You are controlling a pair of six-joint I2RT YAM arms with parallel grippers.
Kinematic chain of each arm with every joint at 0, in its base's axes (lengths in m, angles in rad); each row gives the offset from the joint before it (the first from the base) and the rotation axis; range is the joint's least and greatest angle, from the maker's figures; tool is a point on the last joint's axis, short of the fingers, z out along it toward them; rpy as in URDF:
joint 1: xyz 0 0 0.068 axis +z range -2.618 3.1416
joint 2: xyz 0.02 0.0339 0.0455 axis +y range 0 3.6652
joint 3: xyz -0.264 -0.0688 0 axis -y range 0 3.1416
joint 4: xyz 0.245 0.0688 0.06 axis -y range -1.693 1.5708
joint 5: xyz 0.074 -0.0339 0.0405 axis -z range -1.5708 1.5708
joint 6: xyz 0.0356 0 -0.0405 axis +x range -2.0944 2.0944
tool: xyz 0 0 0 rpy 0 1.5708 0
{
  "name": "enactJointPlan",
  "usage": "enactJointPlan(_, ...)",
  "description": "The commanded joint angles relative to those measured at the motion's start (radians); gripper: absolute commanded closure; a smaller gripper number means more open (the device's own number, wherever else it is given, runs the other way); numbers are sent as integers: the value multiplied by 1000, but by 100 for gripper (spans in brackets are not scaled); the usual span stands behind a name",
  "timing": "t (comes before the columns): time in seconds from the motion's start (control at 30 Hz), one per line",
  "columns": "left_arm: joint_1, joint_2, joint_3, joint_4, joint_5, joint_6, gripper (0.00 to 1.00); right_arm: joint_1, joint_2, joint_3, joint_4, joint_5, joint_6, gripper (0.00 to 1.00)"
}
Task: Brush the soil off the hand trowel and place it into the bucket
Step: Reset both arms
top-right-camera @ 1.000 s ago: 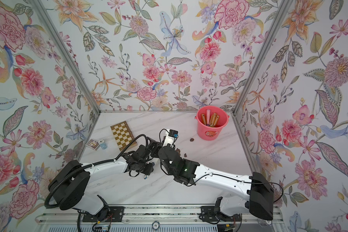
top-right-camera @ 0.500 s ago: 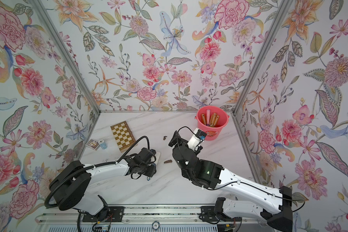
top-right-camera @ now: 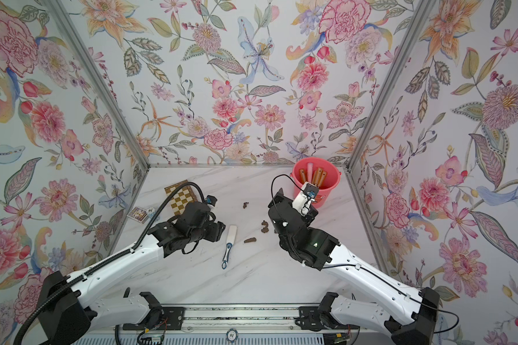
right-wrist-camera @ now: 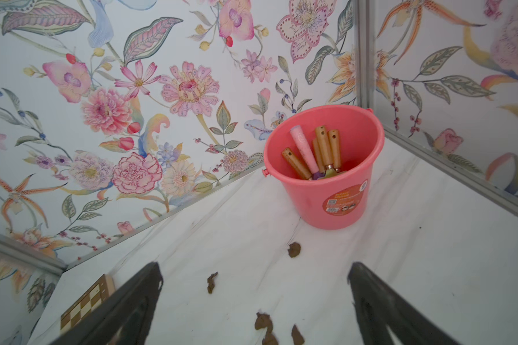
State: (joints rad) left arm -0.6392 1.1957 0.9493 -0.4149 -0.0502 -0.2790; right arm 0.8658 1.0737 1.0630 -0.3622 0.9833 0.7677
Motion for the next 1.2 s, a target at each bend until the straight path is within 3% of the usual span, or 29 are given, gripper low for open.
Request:
enactJointPlan(0.0, 139, -63, 14, 64, -91, 54, 32, -119, 14, 48, -63, -121, -116, 1)
enactJointPlan(0.07, 222, -77, 8, 116, -122, 89, 28, -211, 14, 49, -96, -166, -151, 1)
enactJointPlan(0.13, 286, -73, 10, 139, -148, 119, 13, -301, 5, 35, -119, -223, -191, 1)
enactJointPlan(0.4, 537, -89, -170, 368, -179, 118, 2, -668, -67, -122, -149, -440, -306, 1)
enactJointPlan(0.53, 634, -80, -372, 669, -181, 119, 1, -813, -50, -193, -119, -511, -361, 1)
enactJointPlan(0.67, 641, -8, -548, 983, -245, 153, 1, -844, 15, -262, -18, -454, -404, 1)
enactJointPlan(0.77, 642, 60, -638, 1213, -254, 151, 1, -861, 43, -327, 116, -504, -441, 1)
enactJointPlan(0.9, 642, 144, -651, 1312, -280, 151, 1, -874, 52, -424, 342, -532, -470, 1)
enactJointPlan(1.0, 642, 165, -672, 1400, -278, 186, 1, -899, 63, -516, 559, -625, -551, 1)
enactJointPlan(1.13, 640, 253, -693, 1565, -313, 205, 1, -909, 125, -566, 720, -600, -584, 1)
enactJointPlan(1.17, 635, 251, -687, 1533, -298, 212, 1, -911, 145, -571, 745, -600, -590, 1)
